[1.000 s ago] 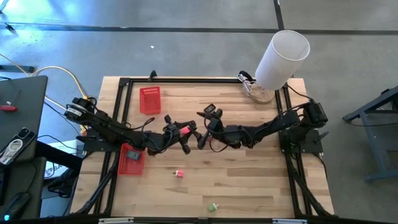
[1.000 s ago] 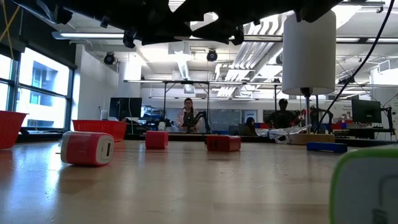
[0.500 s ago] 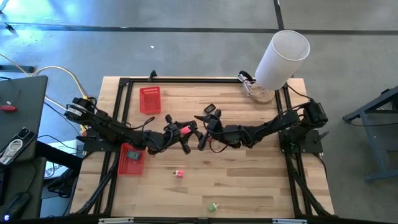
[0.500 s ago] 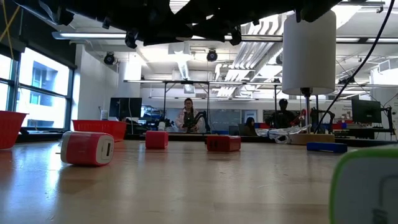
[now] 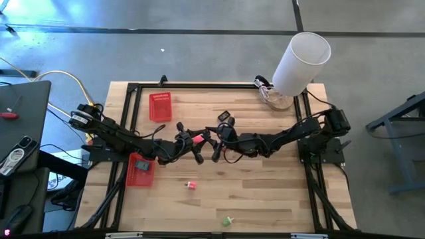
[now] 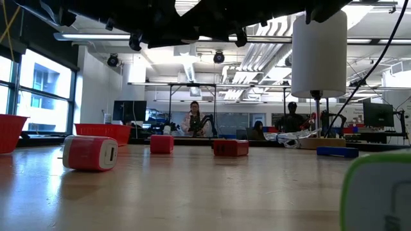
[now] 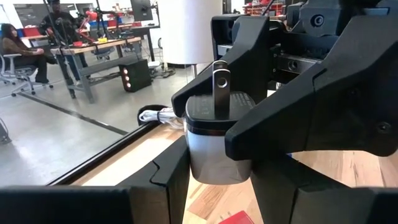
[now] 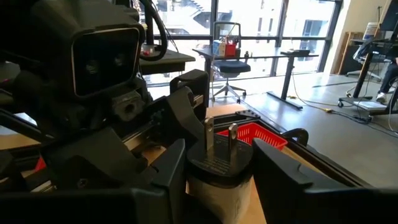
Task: Pick & Place Office items
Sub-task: Put the white charger adapter into the top red bin
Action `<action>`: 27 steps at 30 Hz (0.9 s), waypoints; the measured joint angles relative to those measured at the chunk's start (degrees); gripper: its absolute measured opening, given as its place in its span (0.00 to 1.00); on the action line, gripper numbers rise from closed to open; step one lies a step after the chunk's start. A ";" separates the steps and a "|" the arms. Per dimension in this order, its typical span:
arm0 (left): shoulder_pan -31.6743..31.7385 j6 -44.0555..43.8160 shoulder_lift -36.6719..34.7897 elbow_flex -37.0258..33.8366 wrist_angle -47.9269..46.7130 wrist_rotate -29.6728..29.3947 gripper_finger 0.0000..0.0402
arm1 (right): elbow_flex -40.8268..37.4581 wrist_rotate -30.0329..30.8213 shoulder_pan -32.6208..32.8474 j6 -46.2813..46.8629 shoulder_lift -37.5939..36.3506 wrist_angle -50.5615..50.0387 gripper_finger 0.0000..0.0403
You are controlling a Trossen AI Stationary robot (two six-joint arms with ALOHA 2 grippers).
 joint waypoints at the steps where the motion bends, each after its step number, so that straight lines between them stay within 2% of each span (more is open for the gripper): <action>1: 0.00 0.21 0.00 0.00 -0.20 0.02 0.34 | 0.00 0.00 0.00 -0.08 0.00 -0.02 0.34; 20: -0.48 4.08 0.00 0.00 -2.31 0.06 0.35 | -0.09 0.75 0.87 -1.93 0.09 -0.26 0.34; 27: -0.55 4.53 -0.04 0.02 -2.34 1.38 0.42 | -0.11 0.40 1.29 -2.15 0.13 -0.33 0.34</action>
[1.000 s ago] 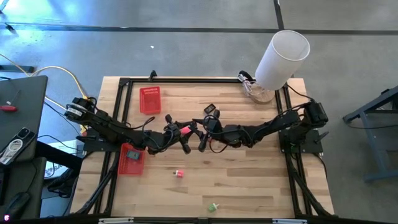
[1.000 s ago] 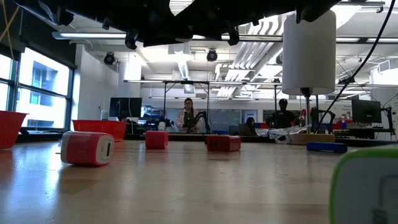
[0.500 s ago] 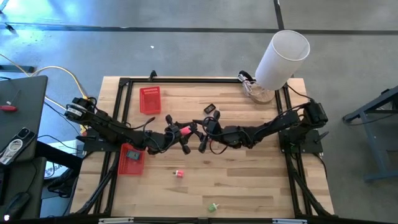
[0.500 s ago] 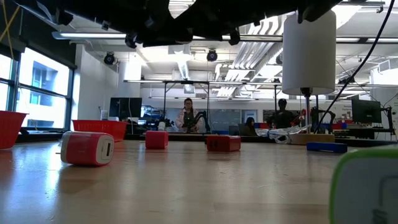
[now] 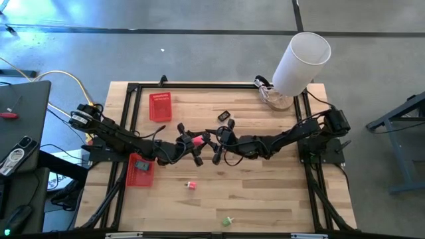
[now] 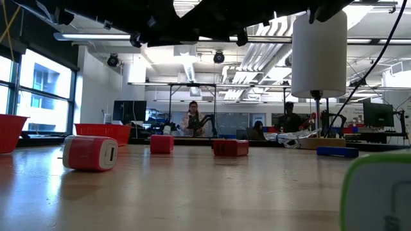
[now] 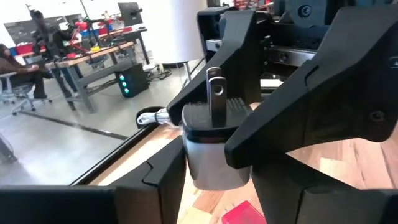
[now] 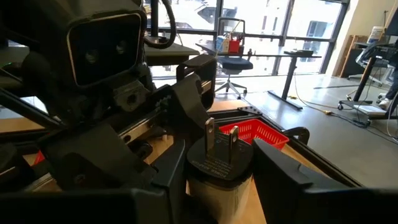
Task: Pick & Place Office items
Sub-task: Put the white charger adapter into the top red bin
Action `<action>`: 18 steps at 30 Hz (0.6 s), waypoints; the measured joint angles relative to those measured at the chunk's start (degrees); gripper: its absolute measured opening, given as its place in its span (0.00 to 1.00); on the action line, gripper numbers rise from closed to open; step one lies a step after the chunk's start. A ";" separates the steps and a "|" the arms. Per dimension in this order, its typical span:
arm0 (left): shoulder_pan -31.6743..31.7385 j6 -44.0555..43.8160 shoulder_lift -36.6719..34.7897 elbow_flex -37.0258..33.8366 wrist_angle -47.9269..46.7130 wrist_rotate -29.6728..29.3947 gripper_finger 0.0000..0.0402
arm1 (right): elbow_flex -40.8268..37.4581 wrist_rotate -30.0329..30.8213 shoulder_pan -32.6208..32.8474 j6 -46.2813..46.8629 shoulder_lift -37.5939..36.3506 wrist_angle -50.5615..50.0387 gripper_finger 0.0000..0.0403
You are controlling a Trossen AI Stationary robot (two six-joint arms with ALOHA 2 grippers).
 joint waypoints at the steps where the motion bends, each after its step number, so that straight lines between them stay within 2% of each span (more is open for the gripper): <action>1: 0.02 0.19 0.00 -0.02 0.00 0.52 0.44 | 0.00 -0.01 0.00 0.00 0.00 0.02 0.34; 9: 0.04 0.98 0.00 0.00 -0.04 1.25 0.54 | 0.00 0.31 0.42 0.00 0.00 0.06 0.34; 18: -0.98 2.74 -0.02 0.00 -0.46 0.08 0.55 | 0.00 3.07 1.53 -2.56 -0.23 -0.26 0.34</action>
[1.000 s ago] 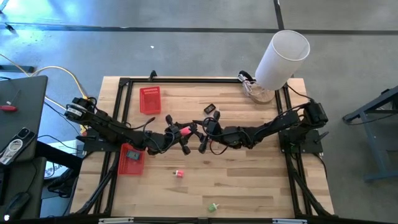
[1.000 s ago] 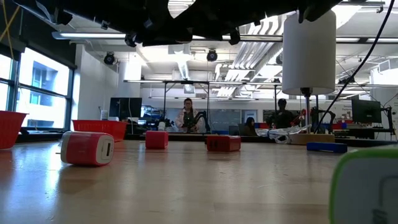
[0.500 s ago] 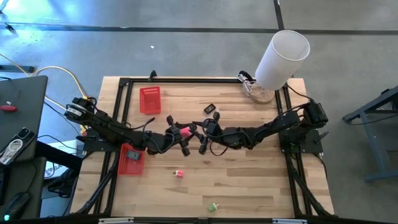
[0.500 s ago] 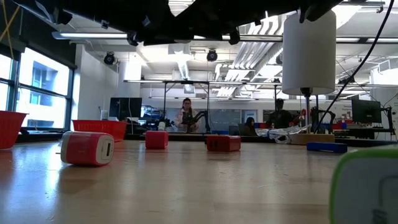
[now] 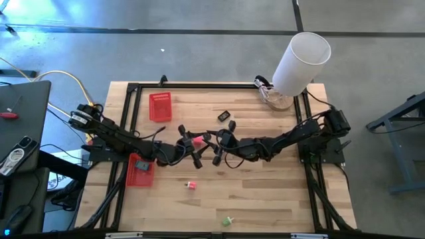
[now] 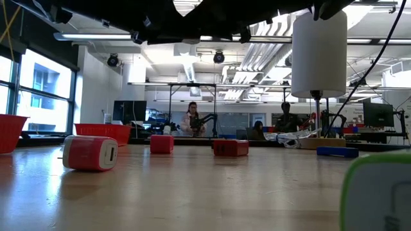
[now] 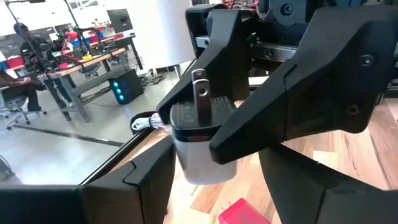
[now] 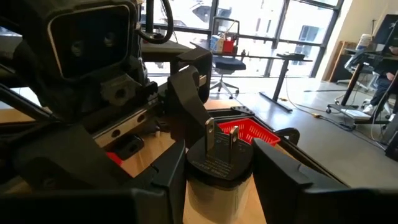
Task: Pick & Place Office items
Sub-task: Put the white charger adapter into the top red bin
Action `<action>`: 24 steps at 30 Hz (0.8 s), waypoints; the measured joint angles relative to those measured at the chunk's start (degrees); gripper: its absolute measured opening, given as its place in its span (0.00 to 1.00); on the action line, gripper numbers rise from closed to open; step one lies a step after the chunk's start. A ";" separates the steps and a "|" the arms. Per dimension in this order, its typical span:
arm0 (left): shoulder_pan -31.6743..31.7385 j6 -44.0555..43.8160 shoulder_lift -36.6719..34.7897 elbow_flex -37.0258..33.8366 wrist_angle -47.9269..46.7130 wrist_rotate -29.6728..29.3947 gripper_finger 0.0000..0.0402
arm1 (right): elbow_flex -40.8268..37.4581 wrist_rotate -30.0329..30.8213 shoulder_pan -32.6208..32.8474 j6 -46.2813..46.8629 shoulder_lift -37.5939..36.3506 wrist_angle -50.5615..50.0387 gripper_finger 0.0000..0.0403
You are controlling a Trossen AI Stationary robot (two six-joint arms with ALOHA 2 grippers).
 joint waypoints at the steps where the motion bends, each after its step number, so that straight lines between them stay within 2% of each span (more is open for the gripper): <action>1: -0.08 0.04 0.00 0.00 0.00 -0.38 0.55 | 0.00 -0.01 0.00 0.02 -0.07 0.06 0.34; 6: -0.13 0.36 0.00 0.00 -0.11 -2.74 0.55 | -0.02 0.19 0.35 -0.02 -0.57 -0.42 0.34; 24: -1.26 0.44 0.00 0.00 -0.83 -2.64 0.55 | 0.00 4.63 3.60 -0.24 -4.58 -4.68 0.34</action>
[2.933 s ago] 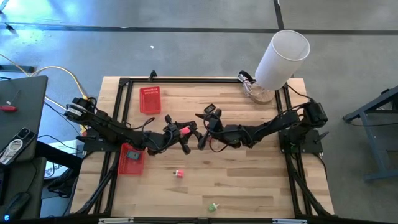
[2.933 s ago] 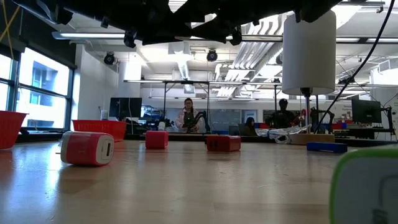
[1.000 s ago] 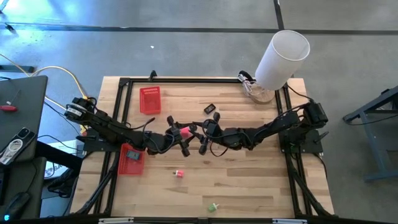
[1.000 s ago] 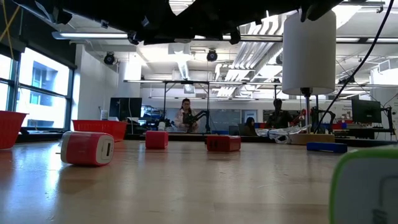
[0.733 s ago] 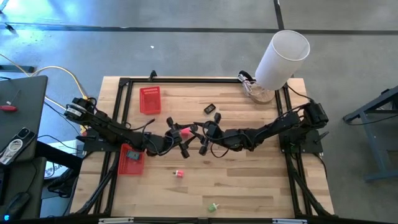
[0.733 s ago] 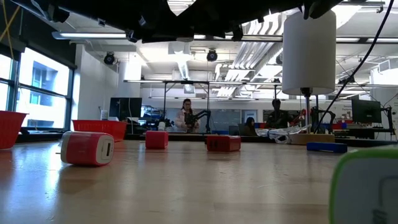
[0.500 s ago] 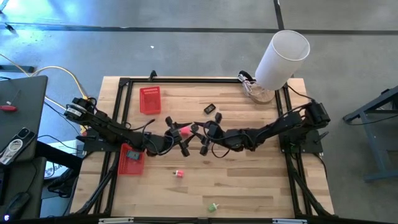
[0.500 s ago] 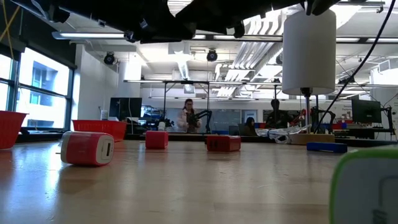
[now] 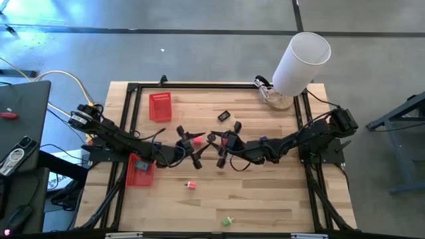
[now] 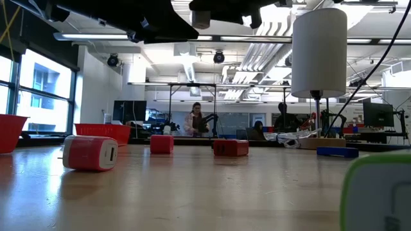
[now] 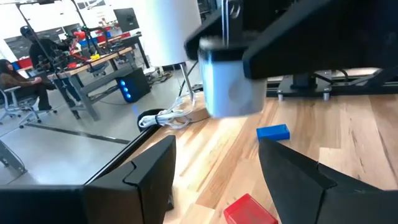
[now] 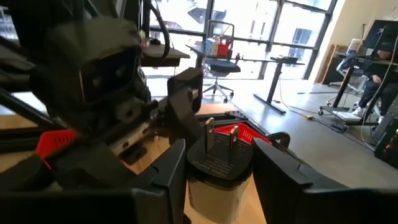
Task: Pick & Place Office items
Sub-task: Put the white charger adapter into the top red bin
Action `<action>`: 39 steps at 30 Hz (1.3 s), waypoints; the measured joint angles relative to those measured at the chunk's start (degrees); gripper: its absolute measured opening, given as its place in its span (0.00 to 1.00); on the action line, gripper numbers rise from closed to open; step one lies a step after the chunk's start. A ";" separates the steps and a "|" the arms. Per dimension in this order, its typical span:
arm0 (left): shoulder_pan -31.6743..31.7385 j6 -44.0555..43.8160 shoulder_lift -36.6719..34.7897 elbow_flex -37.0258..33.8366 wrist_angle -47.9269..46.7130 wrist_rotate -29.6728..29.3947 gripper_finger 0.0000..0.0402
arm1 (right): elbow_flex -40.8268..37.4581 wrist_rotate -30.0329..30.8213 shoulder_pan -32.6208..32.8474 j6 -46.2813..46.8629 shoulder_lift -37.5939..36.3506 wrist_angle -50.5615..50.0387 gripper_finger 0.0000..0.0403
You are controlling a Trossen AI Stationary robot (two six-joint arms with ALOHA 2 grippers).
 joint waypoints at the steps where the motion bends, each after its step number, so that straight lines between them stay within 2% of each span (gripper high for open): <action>1: 0.00 0.00 0.00 0.00 -0.19 -0.02 0.55 | 0.00 0.07 0.23 -0.04 0.02 -0.29 0.34; 5: 0.01 0.00 0.00 0.00 -0.80 -0.09 0.55 | 0.02 2.47 1.20 0.12 0.02 -0.98 0.34; 10: -0.23 0.00 0.00 0.00 -2.56 -0.15 0.55 | 0.01 12.64 2.99 1.90 -0.14 -7.96 0.34; 20: -0.21 -0.88 0.02 0.00 -5.73 -0.15 0.55 | 0.00 24.55 7.71 15.73 -6.98 -31.85 0.34; 24: -0.21 -0.88 0.02 0.00 -6.47 -0.14 0.55 | 0.10 28.51 10.46 26.36 -10.61 -43.09 0.34; 28: -0.09 -0.87 0.02 0.00 -6.73 -0.05 0.55 | 0.11 31.42 12.85 41.35 -12.42 -55.50 0.34; 32: 0.62 -0.87 0.02 0.00 -6.82 0.00 0.55 | -0.02 30.42 14.02 56.01 -12.35 -66.54 0.34; 36: 0.72 -0.87 0.02 0.00 -6.78 -0.01 0.55 | 0.00 29.53 13.86 68.06 -10.38 -71.48 0.34; 39: 0.67 -0.90 0.02 0.00 -6.69 0.14 0.55 | 0.00 29.86 13.82 70.34 -9.14 -68.74 0.34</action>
